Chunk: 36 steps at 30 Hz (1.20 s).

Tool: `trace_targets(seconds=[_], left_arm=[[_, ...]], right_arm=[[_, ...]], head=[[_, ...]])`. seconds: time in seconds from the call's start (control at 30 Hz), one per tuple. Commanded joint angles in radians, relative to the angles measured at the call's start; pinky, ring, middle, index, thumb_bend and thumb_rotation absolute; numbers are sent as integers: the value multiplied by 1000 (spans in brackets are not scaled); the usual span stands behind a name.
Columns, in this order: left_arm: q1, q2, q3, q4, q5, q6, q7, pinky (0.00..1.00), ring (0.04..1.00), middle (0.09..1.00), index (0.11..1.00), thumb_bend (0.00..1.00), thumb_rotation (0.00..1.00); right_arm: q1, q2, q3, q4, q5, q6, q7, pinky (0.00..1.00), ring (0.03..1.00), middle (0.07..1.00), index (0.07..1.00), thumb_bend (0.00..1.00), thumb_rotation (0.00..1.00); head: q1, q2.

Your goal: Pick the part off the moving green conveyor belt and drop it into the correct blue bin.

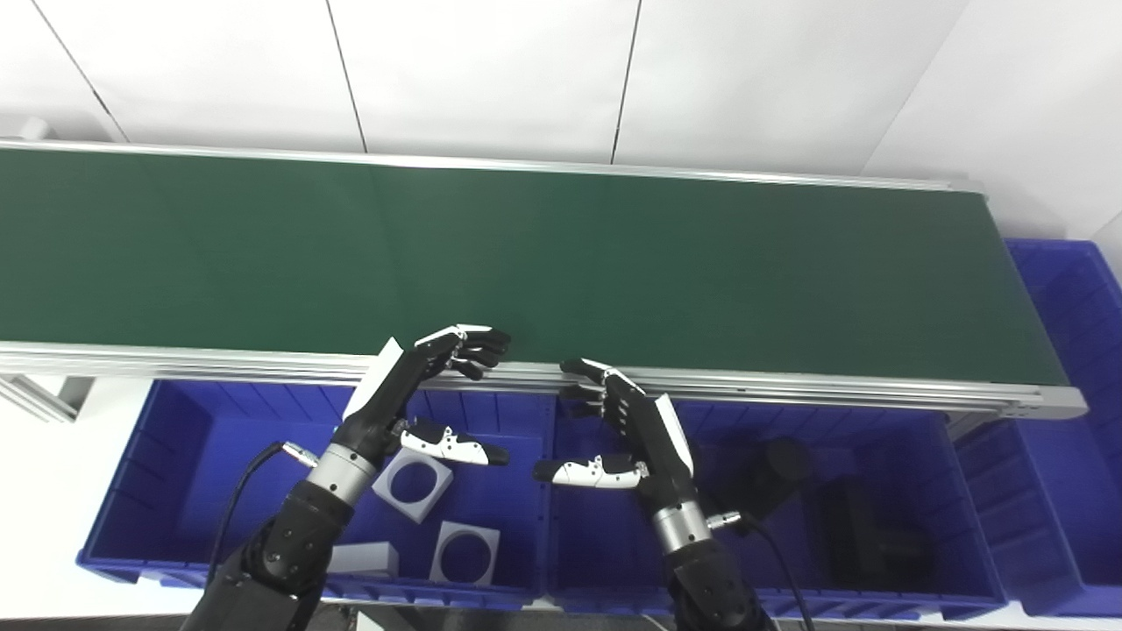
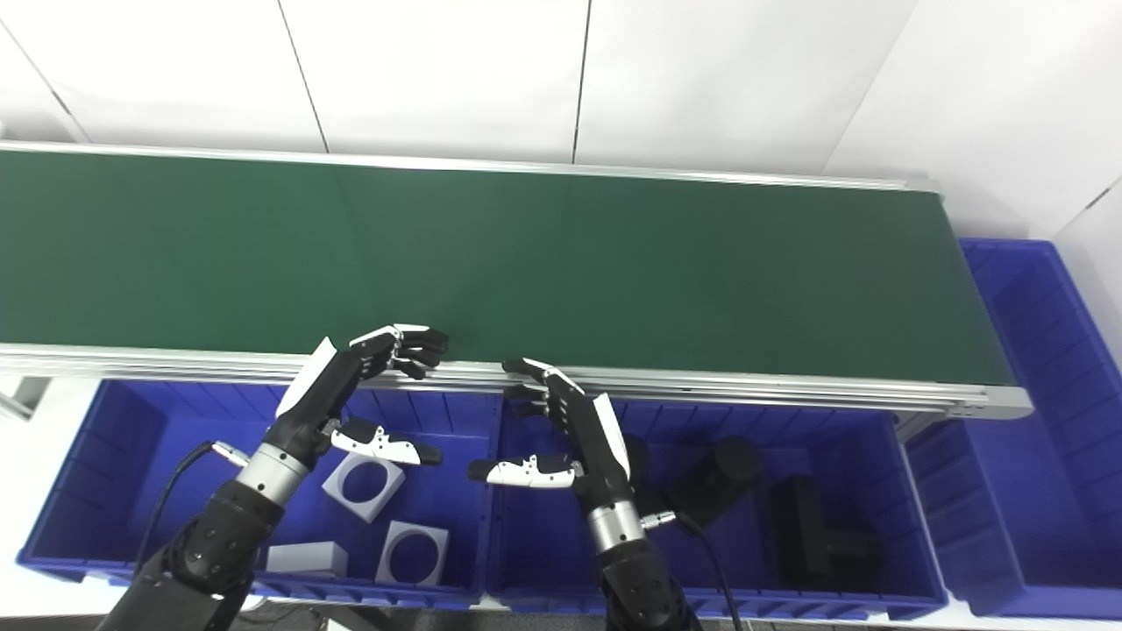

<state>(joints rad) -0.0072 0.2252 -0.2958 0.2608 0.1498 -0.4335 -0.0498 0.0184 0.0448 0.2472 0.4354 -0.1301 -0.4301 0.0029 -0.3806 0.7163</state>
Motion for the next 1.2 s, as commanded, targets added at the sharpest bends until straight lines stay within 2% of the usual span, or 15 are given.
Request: trace_targets(seconds=[0.0,0.7,1.17], left_arm=[[-10,-7,7,-28,-8,-36,1,617,687,732,727,915,0],[-9,-52,-14,-13,63,-36,36,608,696,750,737,909,0],[-19,-56,-41,26,69,-36,70,630,712,750,737,906,0]], right_arm=[[-14,9,0,-32,12,-39,-2,644,731,827,751,848,55],[28,-32,-25,-111,42,-34,41,641,721,829,752,845,51],[37,-45,-40,-129,50,-35,57,636,711,825,749,843,53]], head=[[31,8],[177,17],[226,17]])
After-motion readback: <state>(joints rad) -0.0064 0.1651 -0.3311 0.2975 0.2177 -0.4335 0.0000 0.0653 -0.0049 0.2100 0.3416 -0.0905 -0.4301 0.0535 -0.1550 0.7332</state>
